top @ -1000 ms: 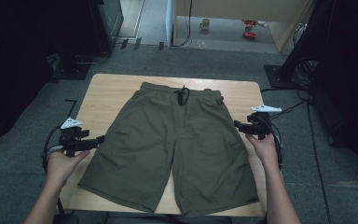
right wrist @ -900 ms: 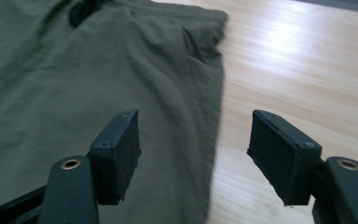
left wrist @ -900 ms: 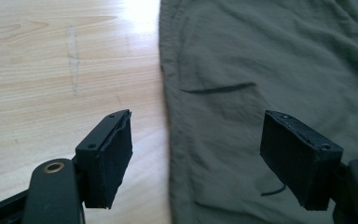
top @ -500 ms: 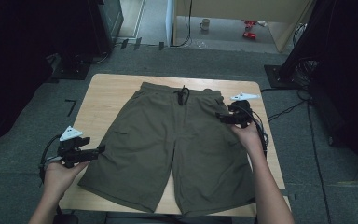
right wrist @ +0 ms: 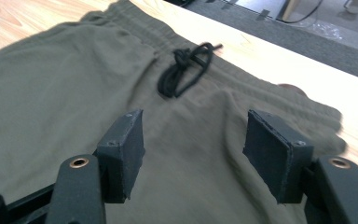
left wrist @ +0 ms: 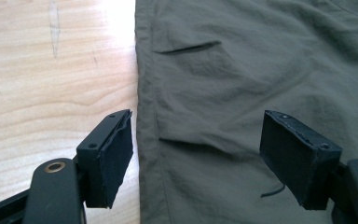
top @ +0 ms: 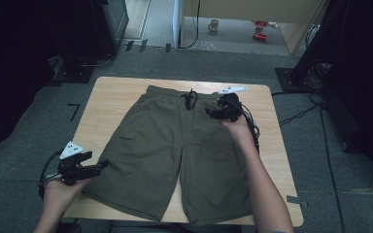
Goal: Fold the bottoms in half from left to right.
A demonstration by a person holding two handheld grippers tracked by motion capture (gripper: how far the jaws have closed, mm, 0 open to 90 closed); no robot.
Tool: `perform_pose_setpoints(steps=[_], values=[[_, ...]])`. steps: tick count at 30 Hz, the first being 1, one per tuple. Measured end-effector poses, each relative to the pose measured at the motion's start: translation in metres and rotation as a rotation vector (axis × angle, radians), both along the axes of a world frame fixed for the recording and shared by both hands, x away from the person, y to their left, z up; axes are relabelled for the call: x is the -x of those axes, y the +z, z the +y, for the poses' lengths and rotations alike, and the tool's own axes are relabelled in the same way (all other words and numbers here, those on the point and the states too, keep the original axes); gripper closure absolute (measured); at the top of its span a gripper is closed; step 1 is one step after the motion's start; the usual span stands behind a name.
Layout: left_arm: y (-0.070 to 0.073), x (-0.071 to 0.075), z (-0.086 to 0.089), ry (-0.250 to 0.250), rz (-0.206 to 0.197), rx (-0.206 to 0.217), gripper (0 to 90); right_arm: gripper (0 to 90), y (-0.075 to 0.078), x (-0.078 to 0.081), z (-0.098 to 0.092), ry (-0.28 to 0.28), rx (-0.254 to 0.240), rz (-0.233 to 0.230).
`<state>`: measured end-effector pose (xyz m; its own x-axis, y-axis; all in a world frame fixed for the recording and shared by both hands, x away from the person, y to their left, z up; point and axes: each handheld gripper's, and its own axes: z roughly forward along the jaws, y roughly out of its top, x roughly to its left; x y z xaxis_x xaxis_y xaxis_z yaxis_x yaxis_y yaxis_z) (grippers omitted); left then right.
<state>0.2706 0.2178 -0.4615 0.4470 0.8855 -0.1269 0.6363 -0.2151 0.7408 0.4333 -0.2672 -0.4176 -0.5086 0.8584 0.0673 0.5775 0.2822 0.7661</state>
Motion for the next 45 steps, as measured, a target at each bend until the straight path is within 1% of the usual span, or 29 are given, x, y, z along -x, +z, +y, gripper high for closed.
perform_pose_setpoints(steps=[2,4,5,6,10,11,12,15,17,18,19,20,21,22,24,26,30,32,33,34,37,38,40,43,45], values=[[-0.001,0.002,0.002,0.006,0.001,-0.001,26.1,37.1,0.0,-0.001,0.002,0.007,-0.004,0.003],[-0.003,0.003,0.004,0.007,0.0,-0.001,26.2,37.1,0.0,-0.007,0.013,0.023,0.005,-0.01],[-0.003,0.004,0.005,0.01,0.0,-0.001,26.2,37.1,0.0,-0.007,0.013,0.023,0.005,-0.01],[-0.004,0.005,0.005,0.012,0.0,0.0,26.2,37.0,0.0,-0.008,0.016,0.026,0.008,-0.003],[-0.007,0.008,0.008,0.006,0.006,-0.012,26.2,37.0,0.002,-0.016,0.03,0.045,0.008,0.002],[-0.008,0.008,0.009,0.009,0.009,-0.008,26.2,37.0,0.001,-0.02,0.034,0.049,-0.003,-0.001],[-0.009,0.008,0.009,0.011,0.013,-0.007,26.2,37.0,0.001,-0.02,0.034,0.049,-0.003,-0.001],[-0.013,0.009,0.011,0.012,0.025,-0.008,26.2,37.0,0.001,-0.028,0.044,0.052,-0.012,0.013],[-0.015,0.009,0.013,0.01,0.033,-0.007,26.2,36.9,0.0,-0.033,0.052,0.054,-0.031,0.014],[-0.017,0.01,0.013,0.013,0.035,-0.004,26.2,36.8,0.0,-0.036,0.055,0.055,-0.034,0.013],[-0.017,0.01,0.013,0.01,0.041,-0.003,26.2,36.2,-0.002,-0.041,0.065,0.062,-0.029,0.024],[-0.018,0.011,0.013,0.011,0.038,-0.001,26.2,36.2,-0.002,-0.041,0.065,0.062,-0.029,0.024],[-0.019,0.011,0.012,0.006,0.04,-0.007,26.2,36.1,-0.004,-0.045,0.073,0.071,-0.025,0.025],[-0.02,0.012,0.011,0.003,0.04,-0.015,26.2,36.1,-0.004,-0.045,0.073,0.071,-0.025,0.025],[-0.022,0.014,0.011,-0.005,0.041,-0.023,26.2,35.8,-0.007,-0.05,0.08,0.08,-0.027,0.028],[-0.024,0.015,0.011,0.001,0.046,-0.026,26.2,35.3,-0.011,-0.055,0.089,0.09,-0.018,0.028],[-0.028,0.018,0.015,0.014,0.051,-0.017,26.2,34.6,-0.018,-0.065,0.106,0.101,-0.007,0.041],[-0.029,0.02,0.016,0.015,0.049,-0.01,26.2,34.5,-0.023,-0.073,0.117,0.1,-0.016,0.05],[-0.029,0.021,0.016,0.017,0.047,-0.008,26.2,34.5,-0.023,-0.073,0.117,0.1,-0.016,0.05],[-0.03,0.021,0.016,0.014,0.052,-0.017,26.2,34.5,-0.024,-0.075,0.12,0.099,-0.015,0.05],[-0.034,0.021,0.017,0.018,0.06,-0.014,26.3,34.5,-0.03,-0.083,0.131,0.1,-0.026,0.053],[-0.035,0.021,0.017,0.016,0.064,-0.019,26.4,34.5,-0.032,-0.085,0.134,0.102,-0.027,0.046],[-0.038,0.022,0.019,0.02,0.065,-0.032,26.5,34.3,-0.035,-0.089,0.139,0.101,-0.034,0.054],[-0.041,0.022,0.021,0.023,0.065,-0.026,26.8,34.1,-0.04,-0.096,0.149,0.103,-0.043,0.066],[-0.043,0.022,0.021,0.023,0.074,-0.024,26.8,34.1,-0.042,-0.101,0.154,0.1,-0.048,0.062]])
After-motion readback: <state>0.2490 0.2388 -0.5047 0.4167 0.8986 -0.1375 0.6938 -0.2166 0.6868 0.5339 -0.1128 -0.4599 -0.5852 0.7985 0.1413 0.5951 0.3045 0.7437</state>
